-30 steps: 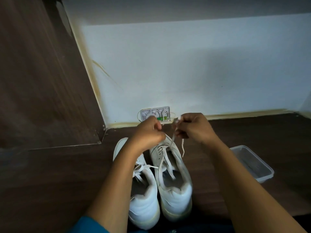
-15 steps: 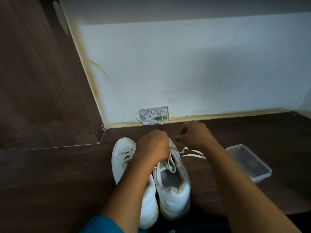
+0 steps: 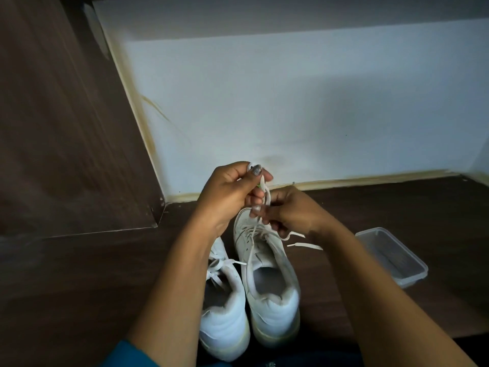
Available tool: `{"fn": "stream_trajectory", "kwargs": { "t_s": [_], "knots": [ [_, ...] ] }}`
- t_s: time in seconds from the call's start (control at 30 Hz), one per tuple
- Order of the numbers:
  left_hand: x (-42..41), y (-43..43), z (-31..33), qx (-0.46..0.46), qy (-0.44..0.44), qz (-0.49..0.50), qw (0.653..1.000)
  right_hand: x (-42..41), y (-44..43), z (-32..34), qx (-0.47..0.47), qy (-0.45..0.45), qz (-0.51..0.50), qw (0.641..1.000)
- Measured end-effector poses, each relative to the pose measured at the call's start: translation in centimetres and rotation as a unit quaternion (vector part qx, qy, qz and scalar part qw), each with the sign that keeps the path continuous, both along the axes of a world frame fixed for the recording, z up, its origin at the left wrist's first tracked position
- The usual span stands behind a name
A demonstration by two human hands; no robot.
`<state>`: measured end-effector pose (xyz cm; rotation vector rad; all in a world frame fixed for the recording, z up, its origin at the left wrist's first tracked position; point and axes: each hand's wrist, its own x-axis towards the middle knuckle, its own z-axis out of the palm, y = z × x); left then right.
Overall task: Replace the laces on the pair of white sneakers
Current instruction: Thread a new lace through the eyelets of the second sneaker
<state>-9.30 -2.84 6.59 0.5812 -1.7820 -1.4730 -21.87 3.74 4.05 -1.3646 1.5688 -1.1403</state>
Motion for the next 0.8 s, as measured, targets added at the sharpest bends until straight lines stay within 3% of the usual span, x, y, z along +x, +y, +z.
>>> {"fn": "stream_trajectory", "kwargs": {
  "t_s": [0.1, 0.2, 0.3, 0.43, 0.53, 0.6, 0.7, 0.8],
  "knots": [
    [0.3, -0.7, 0.2, -0.092, -0.005, 0.079, 0.993, -1.0, 0.2, 0.5, -0.07, -0.035, -0.084, 0.993],
    [1.2, -2.2, -0.1, -0.251, -0.073, 0.206, 0.943, -2.3, 0.2, 0.3, -0.152, -0.023, -0.187, 0.97],
    [1.7, -2.2, 0.2, -0.176, -0.048, 0.177, 0.967, -3.1, 0.2, -0.5, -0.168, 0.054, -0.234, 0.956],
    [0.6, -1.1, -0.4, -0.046, -0.079, 0.052, 0.994, -1.6, 0.5, -0.1, -0.102, 0.027, -0.038, 0.994],
    [-0.1, -0.1, -1.1, 0.085, -0.179, -0.021, 0.98, -0.2, 0.1, 0.1, -0.1, 0.109, 0.04, 0.988],
    [-0.2, 0.1, -1.4, 0.078, -0.234, 0.003, 0.969, 0.4, 0.0, 0.3, -0.113, 0.234, 0.058, 0.964],
    [0.1, -0.8, -1.7, -0.044, -0.306, 0.056, 0.949, 0.7, 0.3, 0.5, -0.132, 0.373, 0.074, 0.916],
    [0.8, -1.6, -1.9, -0.075, -0.321, 0.018, 0.944, 0.2, 0.4, 0.8, -0.137, 0.351, 0.033, 0.926]
  ]
}}
